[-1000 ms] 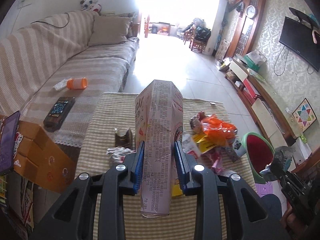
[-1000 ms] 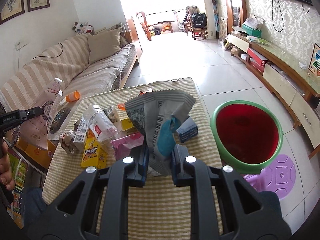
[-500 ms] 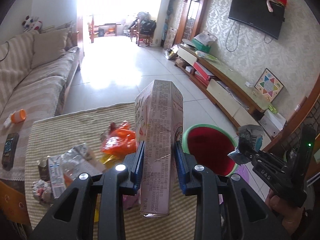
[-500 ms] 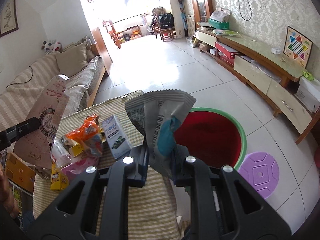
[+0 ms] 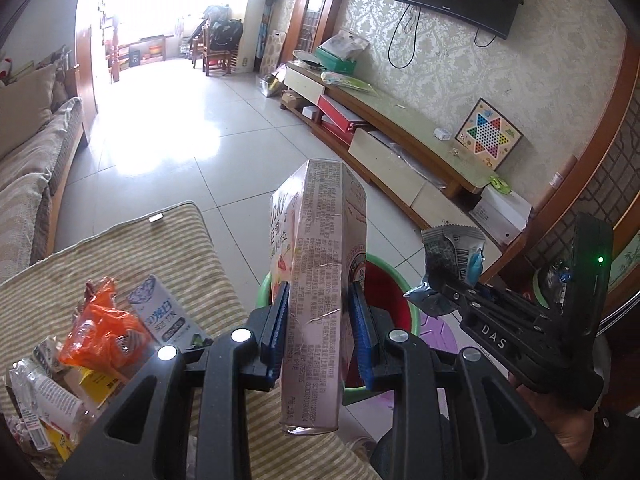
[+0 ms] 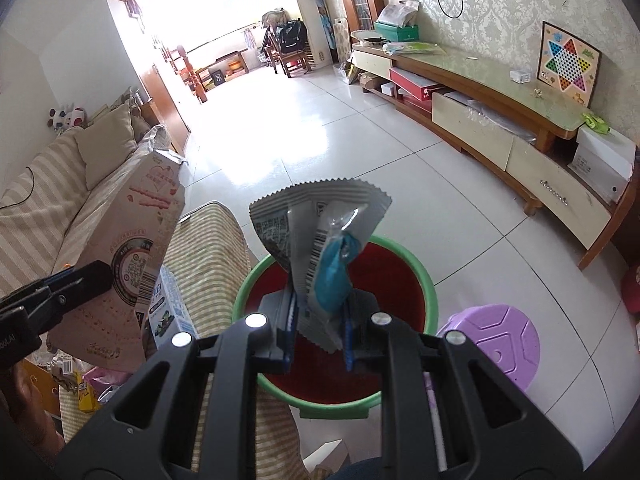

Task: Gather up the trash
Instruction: 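Carry the foil wrapper and pink box over the red bucket with both tools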

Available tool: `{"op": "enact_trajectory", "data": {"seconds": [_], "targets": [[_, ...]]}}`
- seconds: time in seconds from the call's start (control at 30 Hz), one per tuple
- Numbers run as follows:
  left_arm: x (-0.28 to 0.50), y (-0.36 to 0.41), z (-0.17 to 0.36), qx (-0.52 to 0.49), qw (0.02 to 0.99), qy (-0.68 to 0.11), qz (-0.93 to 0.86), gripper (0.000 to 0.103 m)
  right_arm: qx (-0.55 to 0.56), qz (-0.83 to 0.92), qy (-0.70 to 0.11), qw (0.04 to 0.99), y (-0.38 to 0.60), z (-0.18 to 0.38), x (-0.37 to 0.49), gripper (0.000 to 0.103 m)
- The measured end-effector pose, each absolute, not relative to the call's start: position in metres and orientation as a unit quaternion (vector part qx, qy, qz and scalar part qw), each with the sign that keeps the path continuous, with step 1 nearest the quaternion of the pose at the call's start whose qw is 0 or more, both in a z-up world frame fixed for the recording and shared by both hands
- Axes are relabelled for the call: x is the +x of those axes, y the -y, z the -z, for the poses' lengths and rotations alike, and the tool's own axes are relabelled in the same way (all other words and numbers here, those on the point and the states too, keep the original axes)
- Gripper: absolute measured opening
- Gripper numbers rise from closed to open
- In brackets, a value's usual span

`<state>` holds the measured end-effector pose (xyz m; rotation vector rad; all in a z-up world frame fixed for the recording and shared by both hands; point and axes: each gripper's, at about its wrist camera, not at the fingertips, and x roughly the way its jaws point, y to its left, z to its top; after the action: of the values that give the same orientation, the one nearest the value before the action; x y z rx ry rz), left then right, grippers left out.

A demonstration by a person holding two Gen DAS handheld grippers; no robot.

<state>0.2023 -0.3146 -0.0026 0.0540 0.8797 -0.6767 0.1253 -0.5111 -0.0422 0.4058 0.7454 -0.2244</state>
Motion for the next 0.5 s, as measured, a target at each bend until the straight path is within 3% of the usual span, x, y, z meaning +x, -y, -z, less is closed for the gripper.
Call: {"op": "enact_trajectory", "data": {"seconds": [0.5], "targets": [[0.224, 0.351, 0.041, 0.019, 0.821, -0.463, 0.333, 0.028, 0.217, 0.095, -0.377, 0.895, 0.53, 0.068, 0.148, 0.018]]}}
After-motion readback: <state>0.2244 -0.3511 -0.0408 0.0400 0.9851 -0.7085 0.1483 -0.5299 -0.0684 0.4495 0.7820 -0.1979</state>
